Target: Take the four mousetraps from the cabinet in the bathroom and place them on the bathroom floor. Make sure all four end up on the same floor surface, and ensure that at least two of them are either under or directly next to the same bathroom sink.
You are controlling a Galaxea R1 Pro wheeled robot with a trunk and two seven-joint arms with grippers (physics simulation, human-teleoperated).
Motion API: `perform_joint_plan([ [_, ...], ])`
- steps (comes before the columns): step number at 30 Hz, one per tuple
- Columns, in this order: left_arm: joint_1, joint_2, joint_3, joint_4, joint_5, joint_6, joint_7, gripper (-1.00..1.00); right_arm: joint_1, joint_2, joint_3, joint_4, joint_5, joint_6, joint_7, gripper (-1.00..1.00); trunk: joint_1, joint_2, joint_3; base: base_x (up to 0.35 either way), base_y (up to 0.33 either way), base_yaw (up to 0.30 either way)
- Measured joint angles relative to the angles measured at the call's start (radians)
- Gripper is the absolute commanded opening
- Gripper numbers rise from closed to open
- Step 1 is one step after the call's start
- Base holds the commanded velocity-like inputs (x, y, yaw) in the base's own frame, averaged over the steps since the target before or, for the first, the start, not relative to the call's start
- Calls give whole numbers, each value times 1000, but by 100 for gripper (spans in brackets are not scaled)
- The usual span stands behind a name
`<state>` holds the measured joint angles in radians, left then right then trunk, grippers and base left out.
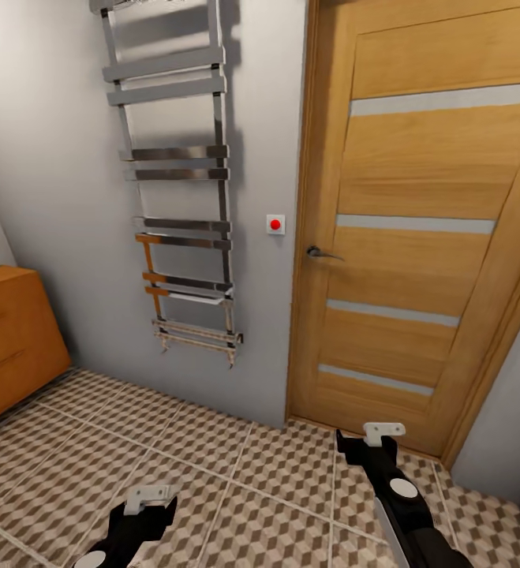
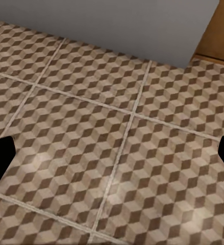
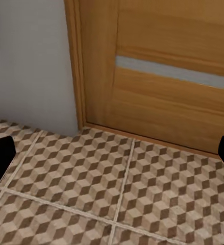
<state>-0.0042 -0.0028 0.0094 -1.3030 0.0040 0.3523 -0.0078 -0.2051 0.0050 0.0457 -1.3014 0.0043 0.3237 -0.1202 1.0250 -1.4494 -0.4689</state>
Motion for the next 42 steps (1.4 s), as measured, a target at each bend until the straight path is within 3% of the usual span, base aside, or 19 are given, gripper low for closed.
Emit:
perform_joint_plan([
  [42, 0, -18, -2, -32, -1, 1, 3, 100, 0, 1, 2, 0, -1, 2, 2, 100, 0, 0, 0, 0, 0, 259],
])
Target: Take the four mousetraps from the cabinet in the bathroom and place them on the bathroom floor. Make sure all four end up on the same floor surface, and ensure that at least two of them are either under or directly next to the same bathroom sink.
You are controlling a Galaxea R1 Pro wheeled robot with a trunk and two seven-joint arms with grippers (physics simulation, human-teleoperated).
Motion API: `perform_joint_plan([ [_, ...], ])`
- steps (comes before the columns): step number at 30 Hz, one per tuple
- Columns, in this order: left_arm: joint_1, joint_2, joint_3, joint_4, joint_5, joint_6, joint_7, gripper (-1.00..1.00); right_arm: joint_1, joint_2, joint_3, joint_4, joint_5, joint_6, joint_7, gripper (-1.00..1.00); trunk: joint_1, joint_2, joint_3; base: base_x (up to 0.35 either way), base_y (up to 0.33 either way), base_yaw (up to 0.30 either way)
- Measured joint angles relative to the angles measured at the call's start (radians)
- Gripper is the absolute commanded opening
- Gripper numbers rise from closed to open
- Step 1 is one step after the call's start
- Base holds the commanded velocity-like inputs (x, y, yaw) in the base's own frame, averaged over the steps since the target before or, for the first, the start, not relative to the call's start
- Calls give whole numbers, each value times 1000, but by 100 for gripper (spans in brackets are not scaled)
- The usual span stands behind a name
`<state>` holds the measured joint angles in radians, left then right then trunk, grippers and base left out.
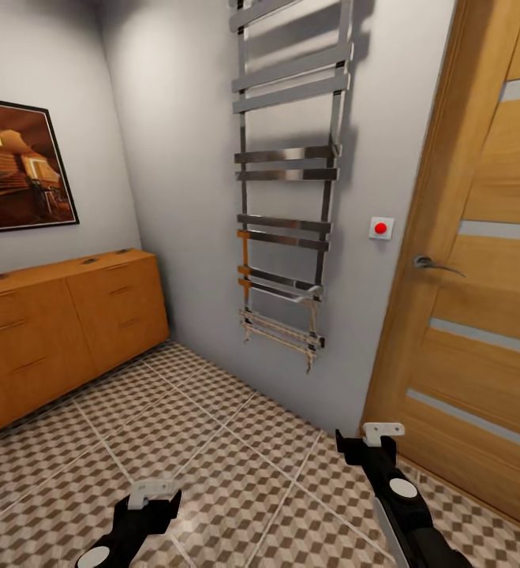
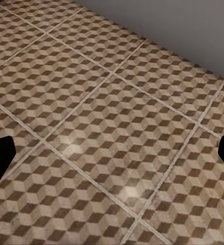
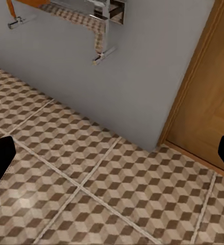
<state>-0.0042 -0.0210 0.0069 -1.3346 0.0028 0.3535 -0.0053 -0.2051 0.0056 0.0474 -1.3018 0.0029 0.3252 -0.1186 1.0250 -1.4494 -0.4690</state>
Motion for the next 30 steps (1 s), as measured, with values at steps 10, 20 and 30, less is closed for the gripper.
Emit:
perform_joint_plan([
  [10, 0, 0, 0, 0, 0, 0, -2, 100, 0, -1, -1, 0, 0, 0, 0, 100, 0, 0, 0, 0, 0, 259],
  [20, 0, 0, -4, 1, 0, 0, -2, 100, 0, -1, -1, 0, 1, 0, 0, 100, 0, 0, 0, 0, 0, 259],
  [30, 0, 0, -32, 2, 0, 0, -2, 100, 0, -1, -1, 0, 1, 0, 0, 100, 0, 0, 0, 0, 0, 259],
])
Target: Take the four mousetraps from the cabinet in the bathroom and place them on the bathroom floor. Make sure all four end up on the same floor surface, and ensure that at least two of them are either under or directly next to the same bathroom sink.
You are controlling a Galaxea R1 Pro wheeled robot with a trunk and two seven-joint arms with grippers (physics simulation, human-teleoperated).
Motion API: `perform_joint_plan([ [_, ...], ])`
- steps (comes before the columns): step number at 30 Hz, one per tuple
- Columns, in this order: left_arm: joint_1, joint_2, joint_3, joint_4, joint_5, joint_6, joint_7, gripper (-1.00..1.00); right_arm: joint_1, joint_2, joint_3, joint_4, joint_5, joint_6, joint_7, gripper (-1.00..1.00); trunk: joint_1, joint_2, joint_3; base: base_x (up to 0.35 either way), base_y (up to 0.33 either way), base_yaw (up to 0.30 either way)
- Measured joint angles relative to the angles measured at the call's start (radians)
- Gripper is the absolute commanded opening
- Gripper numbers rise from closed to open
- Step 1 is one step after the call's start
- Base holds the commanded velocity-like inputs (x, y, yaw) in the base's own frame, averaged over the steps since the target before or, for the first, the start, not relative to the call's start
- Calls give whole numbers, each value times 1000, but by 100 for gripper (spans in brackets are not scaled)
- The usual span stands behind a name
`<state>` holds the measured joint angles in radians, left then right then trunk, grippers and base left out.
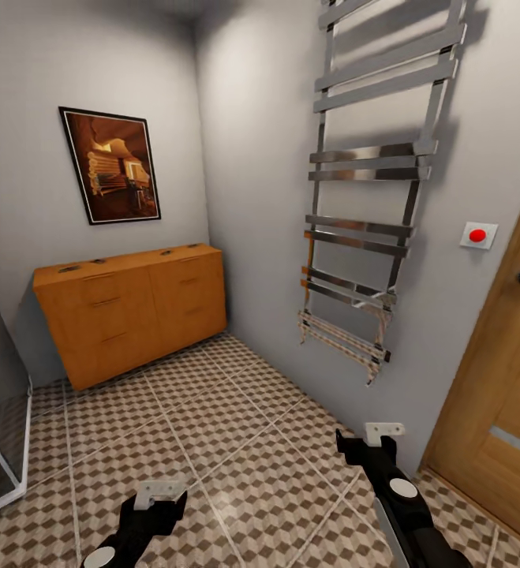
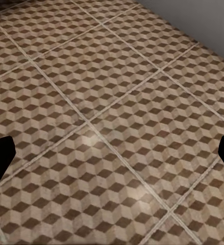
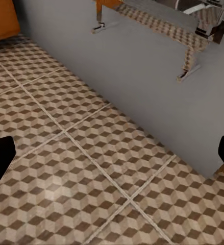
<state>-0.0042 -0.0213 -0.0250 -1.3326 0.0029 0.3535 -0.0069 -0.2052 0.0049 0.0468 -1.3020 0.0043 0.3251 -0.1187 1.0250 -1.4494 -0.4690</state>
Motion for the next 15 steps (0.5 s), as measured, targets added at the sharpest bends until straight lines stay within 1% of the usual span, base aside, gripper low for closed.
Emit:
perform_joint_plan([
  [15, 0, 0, -2, 2, 0, 0, 0, 100, 0, 0, -1, 0, 0, 0, 0, 100, 0, 0, 0, 0, 0, 259],
])
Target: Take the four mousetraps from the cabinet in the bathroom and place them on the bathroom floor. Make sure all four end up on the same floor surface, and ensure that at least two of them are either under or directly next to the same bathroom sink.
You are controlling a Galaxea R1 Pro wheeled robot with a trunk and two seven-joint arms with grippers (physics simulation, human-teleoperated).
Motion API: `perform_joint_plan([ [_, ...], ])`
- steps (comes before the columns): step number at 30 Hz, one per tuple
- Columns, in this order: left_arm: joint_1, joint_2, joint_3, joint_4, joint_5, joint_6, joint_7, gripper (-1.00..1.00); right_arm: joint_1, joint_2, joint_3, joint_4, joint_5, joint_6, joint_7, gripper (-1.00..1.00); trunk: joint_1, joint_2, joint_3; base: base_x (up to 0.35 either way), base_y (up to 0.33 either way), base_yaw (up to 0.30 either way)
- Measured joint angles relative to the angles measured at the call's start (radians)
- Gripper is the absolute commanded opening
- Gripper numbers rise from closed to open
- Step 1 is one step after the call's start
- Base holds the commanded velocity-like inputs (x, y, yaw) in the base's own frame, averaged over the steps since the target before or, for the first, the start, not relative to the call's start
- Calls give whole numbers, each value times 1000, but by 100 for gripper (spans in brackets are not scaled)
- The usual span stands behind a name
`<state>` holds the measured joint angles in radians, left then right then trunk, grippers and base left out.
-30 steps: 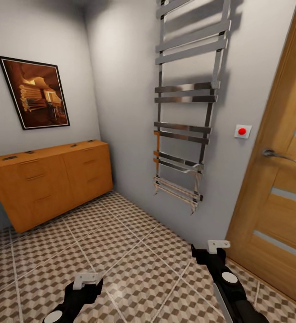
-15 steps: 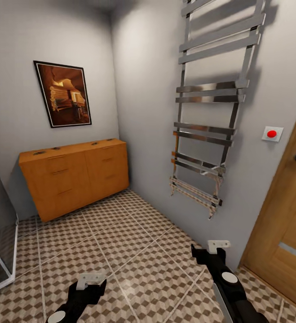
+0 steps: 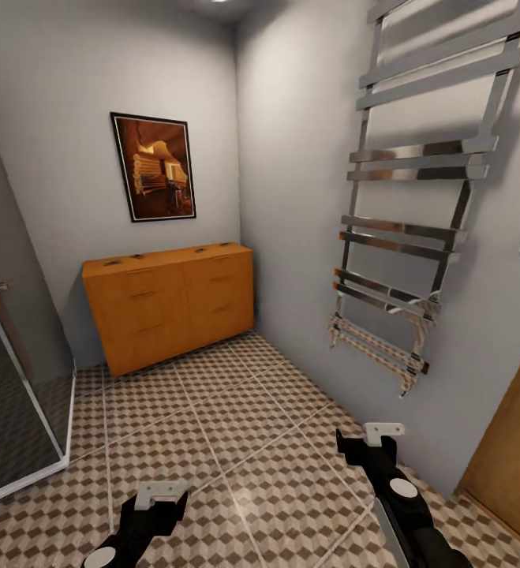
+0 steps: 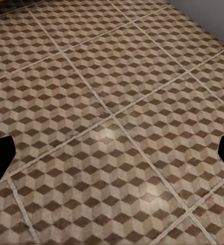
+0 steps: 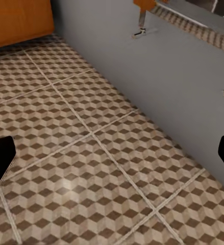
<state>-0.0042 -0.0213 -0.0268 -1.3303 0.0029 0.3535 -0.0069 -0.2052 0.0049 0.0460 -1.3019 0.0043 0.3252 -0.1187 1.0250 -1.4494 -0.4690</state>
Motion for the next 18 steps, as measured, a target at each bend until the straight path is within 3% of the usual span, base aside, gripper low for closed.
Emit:
perform_joint_plan([
  [9, 0, 0, 0, 3, 1, 0, 0, 100, 0, -1, 0, 0, 0, 0, 0, 100, 0, 0, 0, 4, 0, 259],
  [18, 0, 0, -3, 8, 1, 0, 0, 100, 0, 0, 0, 0, 0, 0, -1, 100, 0, 0, 0, 100, -77, 259],
])
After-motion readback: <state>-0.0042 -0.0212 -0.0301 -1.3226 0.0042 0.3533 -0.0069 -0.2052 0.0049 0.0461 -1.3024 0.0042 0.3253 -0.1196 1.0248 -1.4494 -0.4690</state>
